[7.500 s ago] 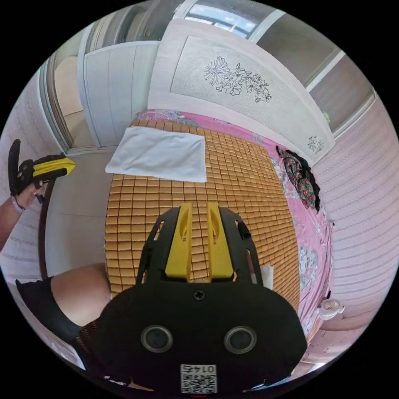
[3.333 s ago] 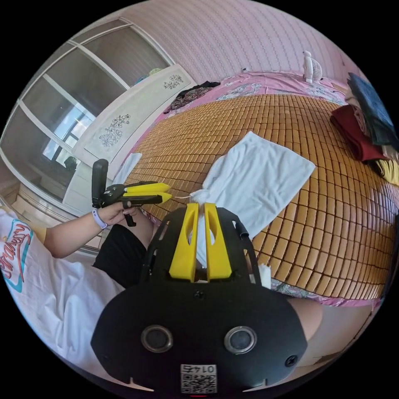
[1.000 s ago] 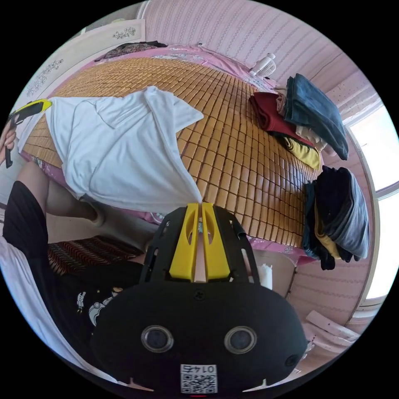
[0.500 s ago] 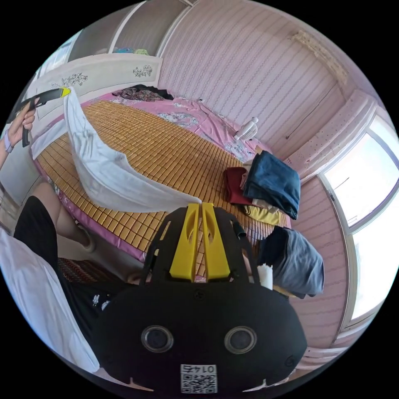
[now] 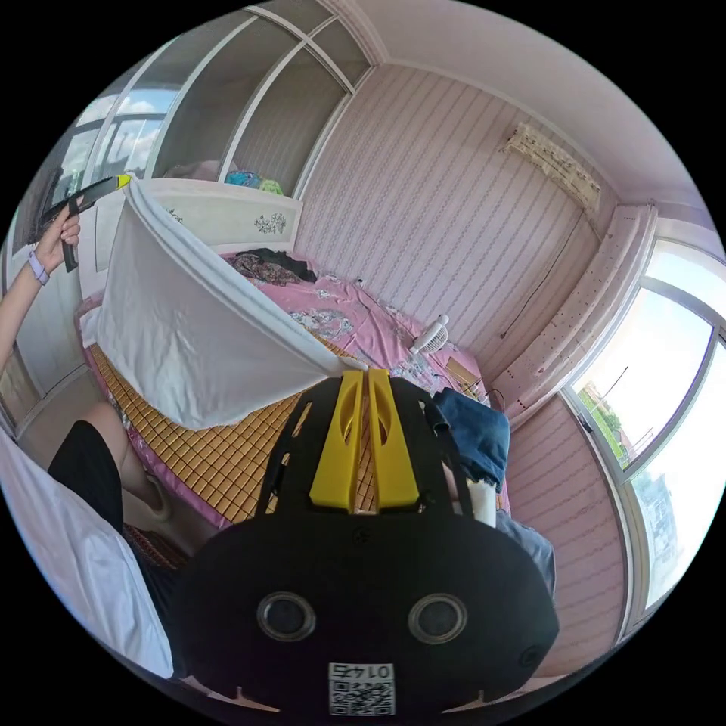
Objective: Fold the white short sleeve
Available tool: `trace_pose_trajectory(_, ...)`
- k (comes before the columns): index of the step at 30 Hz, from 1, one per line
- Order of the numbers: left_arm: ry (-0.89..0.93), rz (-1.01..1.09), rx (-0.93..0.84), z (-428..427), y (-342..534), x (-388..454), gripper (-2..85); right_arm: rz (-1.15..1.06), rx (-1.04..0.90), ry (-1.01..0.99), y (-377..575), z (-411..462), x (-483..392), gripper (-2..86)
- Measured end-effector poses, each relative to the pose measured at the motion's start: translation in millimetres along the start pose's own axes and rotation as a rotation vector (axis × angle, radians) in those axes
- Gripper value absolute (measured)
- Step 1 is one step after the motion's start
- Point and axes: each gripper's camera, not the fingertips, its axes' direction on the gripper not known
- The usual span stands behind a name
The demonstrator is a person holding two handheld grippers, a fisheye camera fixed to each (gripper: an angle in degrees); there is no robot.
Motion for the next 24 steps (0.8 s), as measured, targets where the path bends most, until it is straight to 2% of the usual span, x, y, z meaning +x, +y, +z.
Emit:
trace_pose_trajectory(7, -0.004, 0.035, 0.076, -54, -29, -16, -1.0, 0.012, 0.109, 0.020, -2, -46, 35, -0.2)
trace_pose_trajectory(10, 0.034, 0.029, 0.163, -85, -45, -23, -1.0, 0.045, 0.197, -0.024, 3, -79, 61, -0.2)
trace_pose_trajectory(18, 0.246, 0.097, 0.430, -182, -110, -38, -1.0, 0.160, 0.638, -0.220, 16, -197, 145, -0.1)
trace_pose_trajectory(21, 0.240, 0.139, 0.489, -196, -134, -44, -0.9, 0.175, 0.761, -0.290, 10, -217, 171, -0.1)
trace_pose_trajectory(24, 0.167, 0.151, 0.436, -173, -153, -57, -0.9, 0.179, 0.742, -0.329, -12, -193, 187, -0.1)
